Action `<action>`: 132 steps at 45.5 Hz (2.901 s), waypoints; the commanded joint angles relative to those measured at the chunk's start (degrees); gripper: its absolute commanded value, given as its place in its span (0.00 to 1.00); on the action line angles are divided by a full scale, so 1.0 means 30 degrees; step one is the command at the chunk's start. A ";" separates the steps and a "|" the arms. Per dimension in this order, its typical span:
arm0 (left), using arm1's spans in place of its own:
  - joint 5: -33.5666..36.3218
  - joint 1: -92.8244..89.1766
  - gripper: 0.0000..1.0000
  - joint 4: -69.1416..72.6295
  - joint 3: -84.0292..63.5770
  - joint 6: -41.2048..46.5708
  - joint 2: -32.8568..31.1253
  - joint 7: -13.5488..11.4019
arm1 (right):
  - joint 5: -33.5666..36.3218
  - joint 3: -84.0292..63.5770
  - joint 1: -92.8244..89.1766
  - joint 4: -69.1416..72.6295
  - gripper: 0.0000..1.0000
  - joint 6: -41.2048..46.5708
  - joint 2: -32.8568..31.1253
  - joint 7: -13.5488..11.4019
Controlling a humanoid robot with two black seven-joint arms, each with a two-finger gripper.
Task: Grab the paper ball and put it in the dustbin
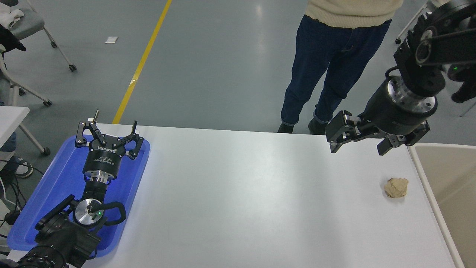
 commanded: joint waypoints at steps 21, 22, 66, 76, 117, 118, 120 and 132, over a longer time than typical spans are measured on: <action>0.0117 -0.0001 1.00 0.0000 0.0000 -0.0001 -0.0059 0.0029 | -0.2526 -0.0308 -0.0989 -0.0098 1.00 -0.1091 -0.1680 -0.0047; 0.0117 -0.0001 1.00 0.0000 0.0000 -0.0001 -0.0087 0.0029 | -0.2822 -0.0309 -0.1108 -0.0127 1.00 -0.1268 -0.1857 -0.0047; 0.0117 -0.0001 1.00 0.0000 0.0000 -0.0001 -0.0088 0.0029 | -1.5305 0.6603 -1.9943 -1.2692 1.00 -0.8535 -0.8656 0.0070; 0.0117 -0.0001 1.00 0.0000 0.0000 -0.0001 -0.0088 0.0029 | -1.5422 0.9415 -2.3489 -1.6061 1.00 -0.8623 -0.7369 0.0128; 0.0088 -0.0030 1.00 0.0000 0.0000 -0.0001 -0.0087 0.0029 | -1.5715 1.3051 -2.8091 -2.0342 1.00 -1.0761 -0.4905 0.0099; 0.0088 -0.0030 1.00 0.0000 0.0000 -0.0001 -0.0088 0.0000 | -1.5744 1.3080 -2.8149 -2.0342 1.00 -1.0820 -0.4905 0.0099; 0.0088 -0.0030 1.00 0.0000 0.0000 -0.0001 -0.0088 0.0000 | -1.5745 1.3080 -2.8325 -2.0488 1.00 -1.0937 -0.4789 0.0099; 0.0088 -0.0030 1.00 0.0000 0.0000 -0.0001 -0.0087 0.0000 | -1.5774 1.3754 -2.8999 -2.0664 0.98 -1.1377 -0.4554 0.0070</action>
